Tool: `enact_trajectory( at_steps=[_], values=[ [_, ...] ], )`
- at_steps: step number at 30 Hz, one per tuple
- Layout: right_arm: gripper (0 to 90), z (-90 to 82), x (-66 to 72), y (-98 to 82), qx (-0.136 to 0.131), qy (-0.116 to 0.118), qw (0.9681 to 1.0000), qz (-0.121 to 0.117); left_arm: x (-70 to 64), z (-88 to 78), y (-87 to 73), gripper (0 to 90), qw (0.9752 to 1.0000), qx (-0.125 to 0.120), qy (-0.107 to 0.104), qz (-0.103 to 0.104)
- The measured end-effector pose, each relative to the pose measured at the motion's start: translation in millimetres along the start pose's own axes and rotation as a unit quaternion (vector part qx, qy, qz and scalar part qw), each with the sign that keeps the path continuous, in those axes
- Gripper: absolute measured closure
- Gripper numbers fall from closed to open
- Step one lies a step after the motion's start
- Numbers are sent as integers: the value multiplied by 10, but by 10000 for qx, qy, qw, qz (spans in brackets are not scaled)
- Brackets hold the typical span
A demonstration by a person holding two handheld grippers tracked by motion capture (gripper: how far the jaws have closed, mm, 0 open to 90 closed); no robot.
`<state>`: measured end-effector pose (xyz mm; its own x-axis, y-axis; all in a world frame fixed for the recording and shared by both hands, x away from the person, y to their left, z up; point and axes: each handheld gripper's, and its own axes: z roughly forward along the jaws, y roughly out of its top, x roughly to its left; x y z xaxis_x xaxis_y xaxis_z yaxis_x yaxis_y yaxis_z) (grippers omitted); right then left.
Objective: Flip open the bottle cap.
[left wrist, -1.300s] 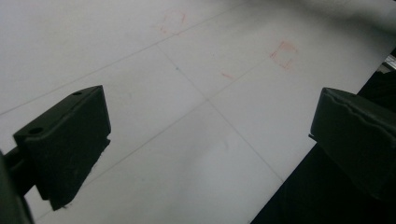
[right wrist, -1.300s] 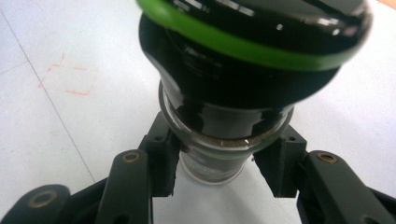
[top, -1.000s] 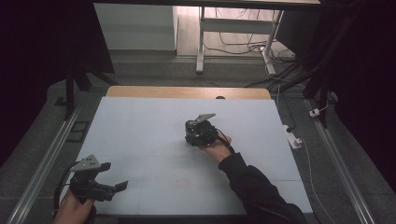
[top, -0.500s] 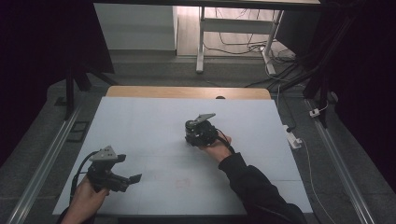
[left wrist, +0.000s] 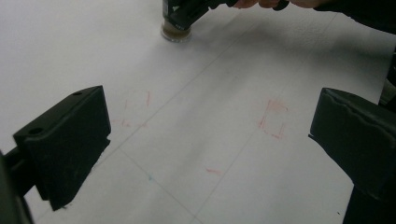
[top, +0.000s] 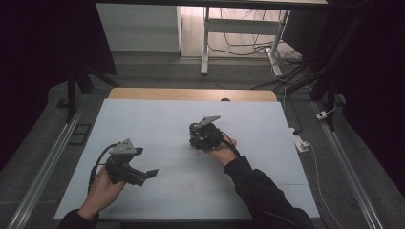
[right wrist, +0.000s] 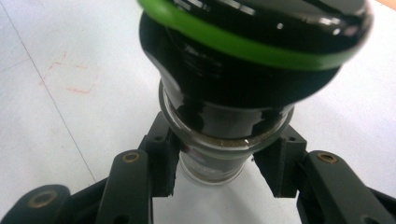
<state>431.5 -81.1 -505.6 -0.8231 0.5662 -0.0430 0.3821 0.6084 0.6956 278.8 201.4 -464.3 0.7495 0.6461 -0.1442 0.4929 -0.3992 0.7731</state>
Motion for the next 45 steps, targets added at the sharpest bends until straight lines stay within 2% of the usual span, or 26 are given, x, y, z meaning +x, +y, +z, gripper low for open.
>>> enact_trajectory(
  at_steps=[5,13,19,24,28,35,41,45],
  values=[
    [528,0,-1,1,4,4,10000,-7,22,70,91,0,10000,7,-36,47],
    [528,-1,-3,1,8,11,10000,-17,64,280,296,0,9999,75,10,151],
    [528,-1,-3,1,7,13,10000,-13,100,428,399,0,9997,90,-62,199],
    [528,-1,-3,2,10,14,10000,-16,155,529,476,0,9997,22,-202,160],
    [528,-2,-4,2,11,15,10000,-25,186,616,536,0,9992,34,-278,277],
    [528,-2,-4,1,11,15,10000,-26,247,759,638,0,9990,2,-300,322],
    [528,-2,-4,1,7,19,10000,-22,293,900,721,2,9992,43,-187,344],
    [528,-3,-6,0,11,21,10000,-35,323,991,776,10,9991,26,-233,367]
  ],
)
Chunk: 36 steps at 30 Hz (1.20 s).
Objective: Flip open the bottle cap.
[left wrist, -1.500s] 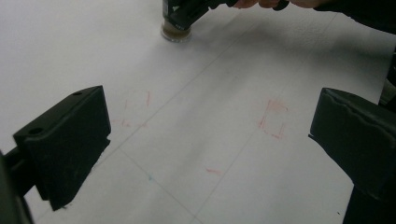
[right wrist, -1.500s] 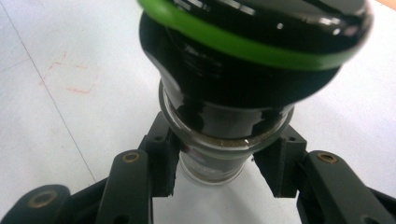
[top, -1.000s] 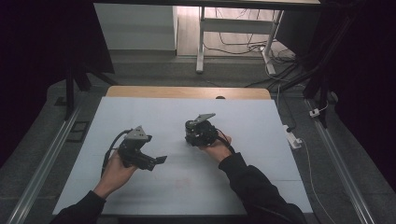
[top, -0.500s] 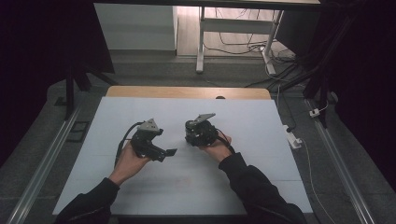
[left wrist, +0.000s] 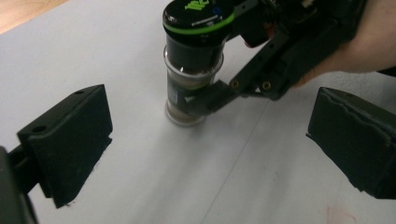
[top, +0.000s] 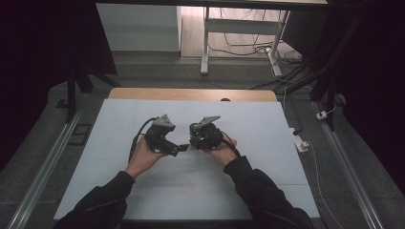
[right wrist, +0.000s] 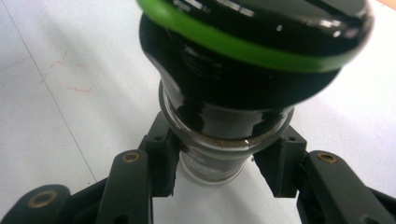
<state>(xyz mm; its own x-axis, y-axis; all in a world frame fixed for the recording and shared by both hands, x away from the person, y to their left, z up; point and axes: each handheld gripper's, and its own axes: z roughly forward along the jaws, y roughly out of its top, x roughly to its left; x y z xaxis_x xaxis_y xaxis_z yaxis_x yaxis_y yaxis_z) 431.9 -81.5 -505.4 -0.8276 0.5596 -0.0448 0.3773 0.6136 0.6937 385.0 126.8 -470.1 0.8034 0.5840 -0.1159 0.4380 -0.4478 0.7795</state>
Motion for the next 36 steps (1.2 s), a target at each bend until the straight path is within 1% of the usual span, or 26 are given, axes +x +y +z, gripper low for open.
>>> enact_trajectory(
  at_steps=[3,5,7,9,10,12,13,14,15,17,18,19,20,25,27,29,33,36],
  values=[
    [528,-1,0,0,0,3,10000,-3,17,48,32,33,9999,67,110,38],
    [528,0,0,0,-3,5,10000,7,25,59,44,86,9998,67,115,131],
    [528,-1,1,0,-1,6,10000,5,23,60,52,196,9996,56,165,234],
    [528,-1,1,1,1,4,10000,5,26,56,56,329,9995,49,155,257],
    [528,-1,1,1,0,5,10000,4,32,48,67,392,9994,35,129,314],
    [528,-1,0,1,2,7,10000,4,36,45,83,520,9993,58,61,364],
    [528,-1,1,1,2,4,10000,8,36,45,83,566,9993,58,61,364],
    [528,-1,2,1,2,5,10000,12,37,46,98,610,9992,59,104,370],
    [528,-1,2,1,1,5,10000,12,45,47,104,668,9993,47,48,366],
    [528,-1,2,0,-1,4,10000,11,51,49,109,757,9993,50,24,372],
    [528,-1,2,0,-2,5,10000,13,53,64,118,802,9995,31,-37,316],
    [528,-1,2,0,-2,4,10000,15,53,73,124,843,9994,51,-67,323],
    [528,-1,2,0,-3,7,10000,16,48,81,129,883,9994,59,-56,334],
    [528,-1,2,-1,-6,6,10000,15,34,117,159,887,9995,43,-55,310],
    [528,-4,-8,-4,-6,25,10000,56,34,122,166,887,9995,41,-64,294],
    [528,-3,-10,-5,-16,32,10000,66,35,117,171,888,9996,27,-44,292],
    [528,-1,2,-1,-3,3,10000,16,53,104,196,888,9996,14,-17,271],
    [529,-4,-2,-3,11,11,10000,54,58,106,202,888,9997,-2,-32,240]
  ],
)
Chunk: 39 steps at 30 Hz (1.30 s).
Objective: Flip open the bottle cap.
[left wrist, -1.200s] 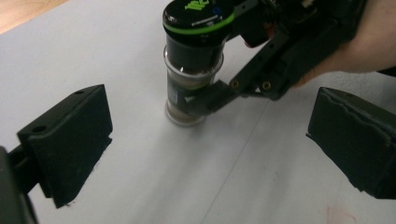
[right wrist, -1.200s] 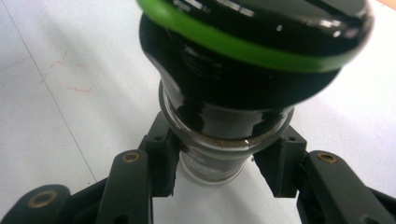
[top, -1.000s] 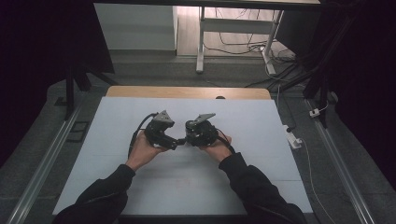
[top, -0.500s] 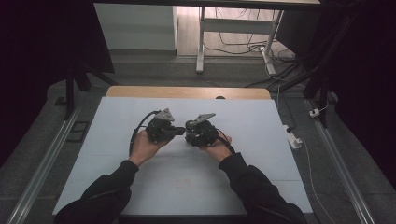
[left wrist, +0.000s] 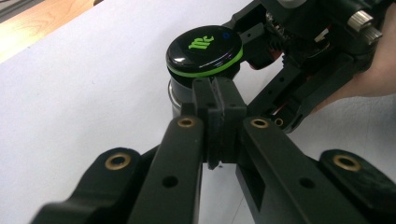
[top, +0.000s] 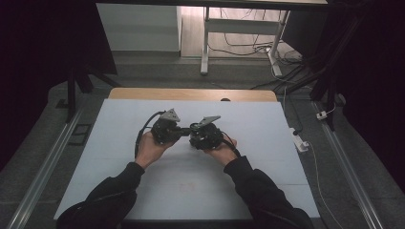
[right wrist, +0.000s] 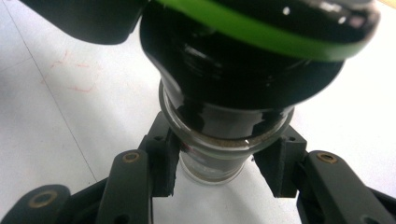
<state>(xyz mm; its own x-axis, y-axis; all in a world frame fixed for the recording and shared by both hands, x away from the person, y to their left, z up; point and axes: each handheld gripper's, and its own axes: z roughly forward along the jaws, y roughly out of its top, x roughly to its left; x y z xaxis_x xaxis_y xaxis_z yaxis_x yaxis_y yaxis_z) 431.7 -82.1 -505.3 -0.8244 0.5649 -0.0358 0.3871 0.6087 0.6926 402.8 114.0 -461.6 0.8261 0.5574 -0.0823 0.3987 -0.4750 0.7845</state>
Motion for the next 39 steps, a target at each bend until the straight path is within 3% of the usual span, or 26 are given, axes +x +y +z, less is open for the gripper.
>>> enact_trajectory(
  at_steps=[24,39],
  values=[
    [530,5,1,1,-10,-21,10000,-77,92,-18,99,888,9994,-249,167,-149],
    [529,3,12,-2,-24,-29,9999,-98,121,53,139,887,9993,-208,232,-187]
  ],
)
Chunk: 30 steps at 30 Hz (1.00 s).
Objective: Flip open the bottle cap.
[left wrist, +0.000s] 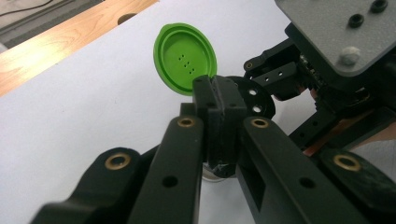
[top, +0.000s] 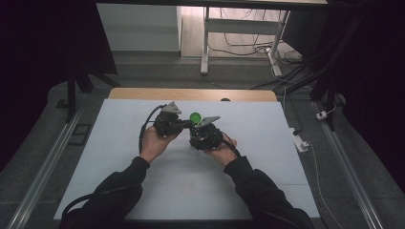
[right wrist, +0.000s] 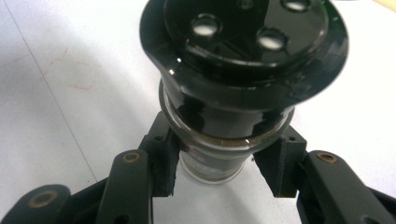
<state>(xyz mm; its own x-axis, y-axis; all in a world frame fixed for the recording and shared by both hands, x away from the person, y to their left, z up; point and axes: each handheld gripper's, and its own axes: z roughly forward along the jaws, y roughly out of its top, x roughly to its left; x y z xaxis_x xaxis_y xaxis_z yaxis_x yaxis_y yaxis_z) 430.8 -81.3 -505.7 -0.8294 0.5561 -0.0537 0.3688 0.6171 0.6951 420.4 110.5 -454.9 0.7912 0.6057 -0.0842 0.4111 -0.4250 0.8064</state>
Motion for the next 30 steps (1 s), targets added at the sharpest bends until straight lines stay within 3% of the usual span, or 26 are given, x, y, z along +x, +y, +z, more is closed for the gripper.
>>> enact_trajectory(
  at_steps=[7,21,30],
  values=[
    [528,-1,-10,-1,9,9,10000,-32,9,-83,-12,808,10000,46,-2,-18],
    [526,1,-9,1,8,21,10000,5,-40,-429,-156,452,9997,245,11,-29],
    [525,1,-7,4,20,13,10000,3,-130,-615,-304,215,9991,231,-131,-329]
  ],
)
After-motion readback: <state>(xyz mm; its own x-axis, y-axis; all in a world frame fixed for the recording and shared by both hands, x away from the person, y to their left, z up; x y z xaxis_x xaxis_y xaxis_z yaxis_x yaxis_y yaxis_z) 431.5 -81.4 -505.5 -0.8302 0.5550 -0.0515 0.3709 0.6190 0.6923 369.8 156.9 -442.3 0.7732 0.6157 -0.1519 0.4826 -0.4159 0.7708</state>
